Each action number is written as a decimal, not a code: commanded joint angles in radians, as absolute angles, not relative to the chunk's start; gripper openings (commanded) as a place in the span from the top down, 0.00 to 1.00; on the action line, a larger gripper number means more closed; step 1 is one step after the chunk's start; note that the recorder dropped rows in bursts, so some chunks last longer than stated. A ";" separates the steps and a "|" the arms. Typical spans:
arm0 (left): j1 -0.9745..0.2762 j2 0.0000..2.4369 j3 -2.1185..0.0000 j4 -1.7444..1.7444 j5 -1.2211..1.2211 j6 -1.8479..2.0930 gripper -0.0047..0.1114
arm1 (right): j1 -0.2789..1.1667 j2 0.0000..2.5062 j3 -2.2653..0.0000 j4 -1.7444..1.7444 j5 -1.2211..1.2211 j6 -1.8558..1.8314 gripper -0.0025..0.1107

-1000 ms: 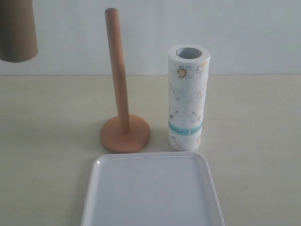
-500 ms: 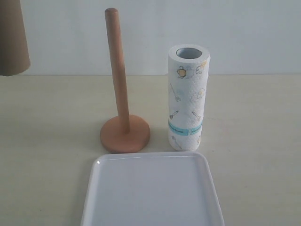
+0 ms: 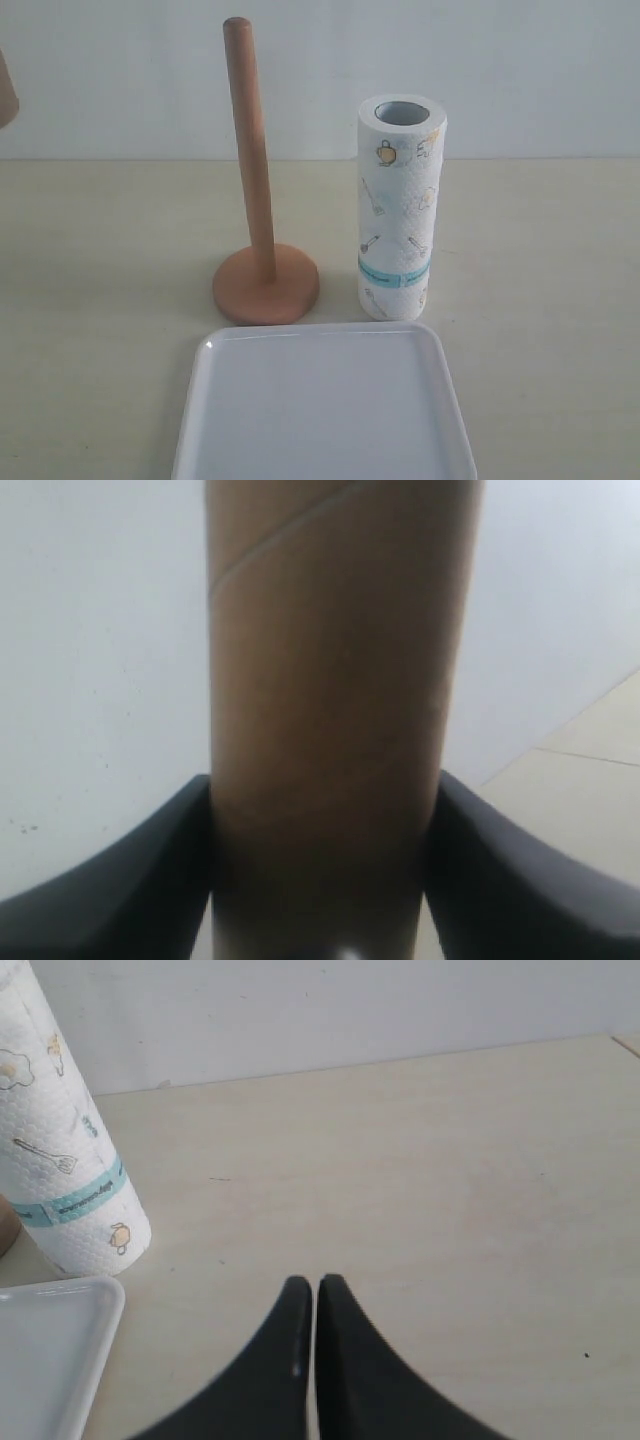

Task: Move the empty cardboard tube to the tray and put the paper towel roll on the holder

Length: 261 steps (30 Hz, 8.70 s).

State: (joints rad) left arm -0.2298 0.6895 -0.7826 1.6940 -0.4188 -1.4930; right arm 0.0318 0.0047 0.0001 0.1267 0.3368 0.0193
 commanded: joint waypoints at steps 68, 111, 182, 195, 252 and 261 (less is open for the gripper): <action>-0.923 1.881 -1.037 0.535 0.357 0.176 0.92 | 0.030 0.000 0.000 0.119 0.334 0.020 0.97; -0.974 1.883 -1.037 0.543 0.441 0.241 0.49 | 0.030 0.000 0.000 0.119 0.334 0.020 0.97; -0.977 1.164 -0.650 0.251 0.101 -0.300 0.92 | 0.030 0.000 0.000 0.119 0.334 0.020 0.97; -0.899 0.866 -0.650 0.108 0.268 -0.368 0.92 | 0.030 0.000 0.000 0.119 0.334 0.020 0.97; 0.039 0.000 0.000 -0.255 0.167 0.020 0.92 | 0.030 0.000 0.000 0.119 0.334 0.020 0.97; 0.039 0.000 0.000 -0.153 0.339 0.180 0.92 | 0.030 0.000 0.000 0.119 0.334 0.020 0.97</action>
State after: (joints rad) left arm 0.0362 0.0017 -0.0036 -0.1708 0.3150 0.1581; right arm 0.0318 0.0047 0.0001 0.1267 0.3368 0.0193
